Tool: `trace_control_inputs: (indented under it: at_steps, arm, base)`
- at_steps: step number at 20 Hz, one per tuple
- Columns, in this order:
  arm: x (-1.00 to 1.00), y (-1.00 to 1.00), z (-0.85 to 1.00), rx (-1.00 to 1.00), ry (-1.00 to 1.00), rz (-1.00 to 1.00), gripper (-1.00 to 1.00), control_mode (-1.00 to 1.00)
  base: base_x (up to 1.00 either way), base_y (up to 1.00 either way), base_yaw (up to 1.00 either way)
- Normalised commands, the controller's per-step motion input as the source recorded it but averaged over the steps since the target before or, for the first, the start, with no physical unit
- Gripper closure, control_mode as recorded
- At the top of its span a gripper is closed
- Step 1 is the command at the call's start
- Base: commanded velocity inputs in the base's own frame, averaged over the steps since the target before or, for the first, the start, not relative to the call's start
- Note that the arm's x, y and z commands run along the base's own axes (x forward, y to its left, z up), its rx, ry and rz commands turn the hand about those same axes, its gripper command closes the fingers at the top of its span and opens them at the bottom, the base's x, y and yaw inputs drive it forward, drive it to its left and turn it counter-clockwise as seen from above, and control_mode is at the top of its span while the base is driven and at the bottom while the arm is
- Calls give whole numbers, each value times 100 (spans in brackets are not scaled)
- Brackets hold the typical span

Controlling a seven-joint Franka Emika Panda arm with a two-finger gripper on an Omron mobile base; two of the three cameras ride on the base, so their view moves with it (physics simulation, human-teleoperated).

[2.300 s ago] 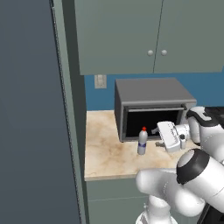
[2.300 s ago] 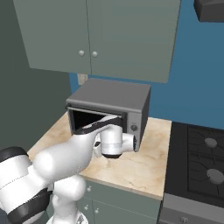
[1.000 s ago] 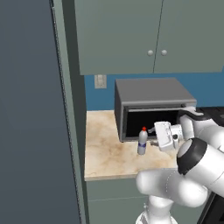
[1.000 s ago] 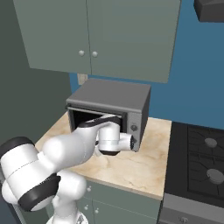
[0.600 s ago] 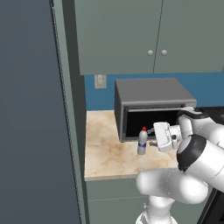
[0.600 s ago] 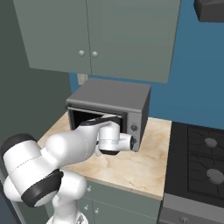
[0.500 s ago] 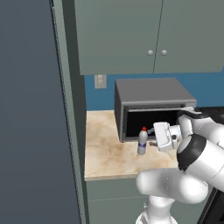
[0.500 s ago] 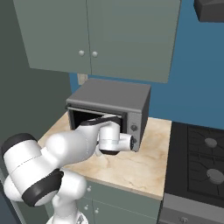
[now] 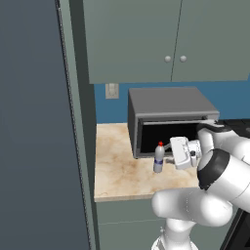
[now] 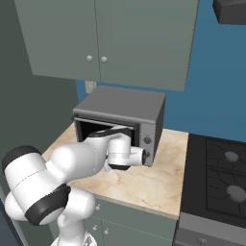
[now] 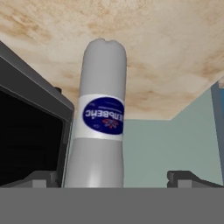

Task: Take the bottled waters from the counter and place them in the freezer to freeze. Close the freezer door after placing the bottles.

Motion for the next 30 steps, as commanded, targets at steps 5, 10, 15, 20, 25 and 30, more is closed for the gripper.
trace_control_inputs:
  at_steps: [5,10,15,20,25,30]
  arm:
    - [0,7,-4,0,0,0,-100,-100]
    - [3,0,0,0,0,0,-100,-100]
    - [20,6,0,-1,0,0,-100,-100]
    - [14,14,-2,0,0,0,-100,-100]
    - [15,12,-3,0,0,0,-100,-100]
    - [23,13,-2,0,0,0,-100,-100]
  base:
    - [0,0,0]
    - [0,0,0]
    - [0,0,0]
    - [0,0,0]
    - [0,0,0]
    - [0,0,0]
